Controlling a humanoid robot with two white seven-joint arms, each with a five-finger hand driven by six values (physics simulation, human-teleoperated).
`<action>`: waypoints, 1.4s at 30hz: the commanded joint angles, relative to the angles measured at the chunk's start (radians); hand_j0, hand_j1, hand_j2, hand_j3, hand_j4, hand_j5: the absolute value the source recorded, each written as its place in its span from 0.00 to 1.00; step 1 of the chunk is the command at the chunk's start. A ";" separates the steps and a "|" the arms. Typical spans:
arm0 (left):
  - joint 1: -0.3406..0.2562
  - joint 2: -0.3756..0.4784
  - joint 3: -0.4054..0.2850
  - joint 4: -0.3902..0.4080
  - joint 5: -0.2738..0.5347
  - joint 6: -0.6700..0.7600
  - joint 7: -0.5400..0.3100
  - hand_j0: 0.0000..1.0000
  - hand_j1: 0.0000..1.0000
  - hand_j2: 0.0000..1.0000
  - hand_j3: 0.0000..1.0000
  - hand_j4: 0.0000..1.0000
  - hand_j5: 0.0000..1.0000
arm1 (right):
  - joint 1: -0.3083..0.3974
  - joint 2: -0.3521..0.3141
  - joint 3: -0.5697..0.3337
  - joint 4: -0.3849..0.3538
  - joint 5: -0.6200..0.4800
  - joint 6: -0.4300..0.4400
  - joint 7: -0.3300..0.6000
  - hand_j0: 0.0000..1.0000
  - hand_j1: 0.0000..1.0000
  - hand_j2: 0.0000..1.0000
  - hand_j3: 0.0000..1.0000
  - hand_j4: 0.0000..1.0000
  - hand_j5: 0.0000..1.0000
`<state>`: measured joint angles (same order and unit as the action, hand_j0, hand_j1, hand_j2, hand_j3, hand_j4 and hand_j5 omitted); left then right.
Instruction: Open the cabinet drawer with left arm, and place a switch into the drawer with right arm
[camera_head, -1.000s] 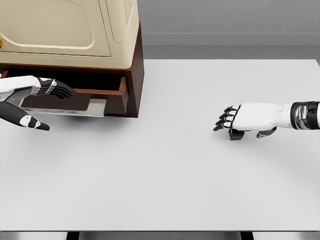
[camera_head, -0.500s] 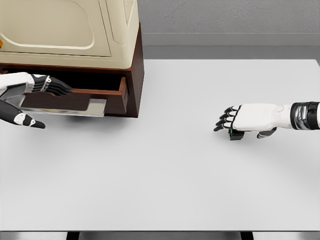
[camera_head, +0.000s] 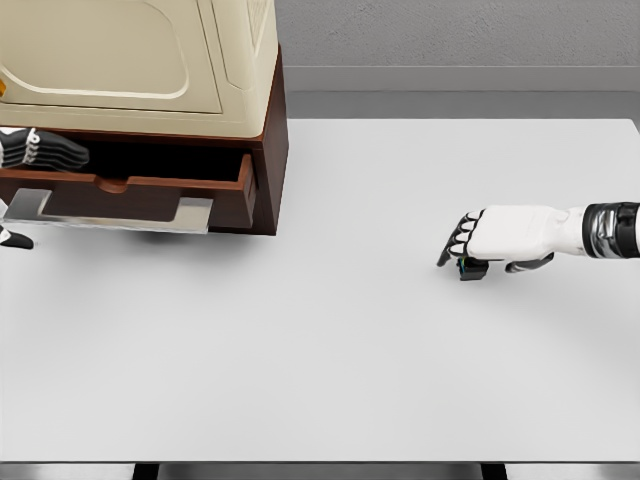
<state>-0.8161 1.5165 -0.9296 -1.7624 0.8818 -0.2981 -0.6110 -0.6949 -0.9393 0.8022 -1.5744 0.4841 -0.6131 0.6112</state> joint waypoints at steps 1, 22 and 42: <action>0.000 0.036 -0.002 0.000 0.008 -0.030 0.000 0.98 0.98 0.98 0.98 0.98 0.98 | 0.000 -0.001 -0.001 -0.001 -0.004 0.002 0.000 0.82 0.82 0.82 0.82 0.82 0.82; 0.083 0.085 0.011 0.001 0.006 -0.147 0.000 1.00 1.00 1.00 1.00 1.00 1.00 | 0.000 -0.001 -0.003 0.011 -0.005 0.002 0.000 0.67 0.67 0.67 0.67 0.67 0.67; 0.095 0.085 0.011 0.003 0.003 -0.150 0.000 1.00 1.00 1.00 1.00 1.00 1.00 | -0.002 0.000 -0.006 0.014 -0.025 0.002 0.000 0.38 0.38 0.38 0.38 0.38 0.38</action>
<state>-0.7193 1.6011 -0.9193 -1.7593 0.8769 -0.4495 -0.6111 -0.6979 -0.9375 0.7986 -1.5615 0.4697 -0.6136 0.6112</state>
